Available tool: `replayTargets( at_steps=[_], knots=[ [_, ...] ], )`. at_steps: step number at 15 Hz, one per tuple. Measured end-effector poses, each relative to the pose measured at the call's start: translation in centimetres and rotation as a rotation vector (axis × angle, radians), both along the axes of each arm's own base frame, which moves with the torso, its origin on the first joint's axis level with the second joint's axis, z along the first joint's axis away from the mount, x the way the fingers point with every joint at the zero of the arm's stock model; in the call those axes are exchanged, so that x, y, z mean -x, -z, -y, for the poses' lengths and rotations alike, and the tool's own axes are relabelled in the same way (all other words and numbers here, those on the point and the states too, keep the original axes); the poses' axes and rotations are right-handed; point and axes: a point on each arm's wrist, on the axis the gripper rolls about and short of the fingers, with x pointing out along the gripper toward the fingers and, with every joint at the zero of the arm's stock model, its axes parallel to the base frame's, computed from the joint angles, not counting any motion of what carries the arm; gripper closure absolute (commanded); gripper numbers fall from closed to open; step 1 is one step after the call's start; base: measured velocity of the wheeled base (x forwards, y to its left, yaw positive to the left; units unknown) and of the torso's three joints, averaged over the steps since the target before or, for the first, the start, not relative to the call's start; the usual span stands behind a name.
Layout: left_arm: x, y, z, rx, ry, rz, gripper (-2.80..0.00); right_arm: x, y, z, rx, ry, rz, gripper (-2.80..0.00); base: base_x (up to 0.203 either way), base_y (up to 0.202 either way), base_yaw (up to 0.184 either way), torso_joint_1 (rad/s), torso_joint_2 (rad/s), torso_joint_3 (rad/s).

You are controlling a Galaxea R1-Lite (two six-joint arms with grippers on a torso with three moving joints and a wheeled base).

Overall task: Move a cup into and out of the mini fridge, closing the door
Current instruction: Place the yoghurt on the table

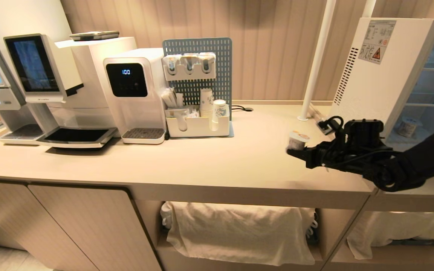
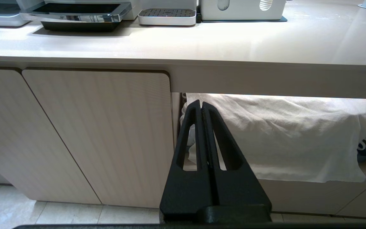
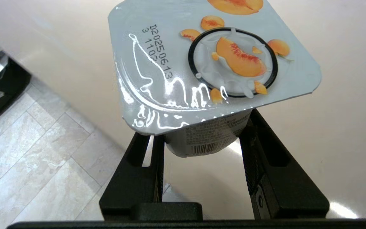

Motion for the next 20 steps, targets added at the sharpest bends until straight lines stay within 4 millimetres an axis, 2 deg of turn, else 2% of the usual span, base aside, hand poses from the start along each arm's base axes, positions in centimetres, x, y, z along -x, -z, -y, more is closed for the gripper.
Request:
replayTargets(
  at_steps=[2,4,11,20],
  knots=[
    [0.0,0.0,0.0,0.000,0.000,0.000,0.00,-2.7,1.5,-0.3,0.025,0.039,-0.038,0.00,0.000,0.000,0.000,0.000,0.00,0.000],
    [0.0,0.0,0.0,0.000,-0.001,0.000,0.00,-4.3,3.1,-0.5,0.059,0.082,-0.088,0.00,0.000,0.000,0.000,0.000,0.00,0.000],
    [0.0,0.0,0.0,0.001,0.000,0.000,0.00,-7.0,5.6,-0.7,0.218,0.188,-0.167,0.00,0.000,0.000,0.000,0.000,0.00,0.000],
    [0.0,0.0,0.0,0.000,0.000,0.000,0.00,-9.0,8.2,-0.8,0.278,0.240,-0.191,0.00,0.000,0.000,0.000,0.000,0.00,0.000]
  ],
)
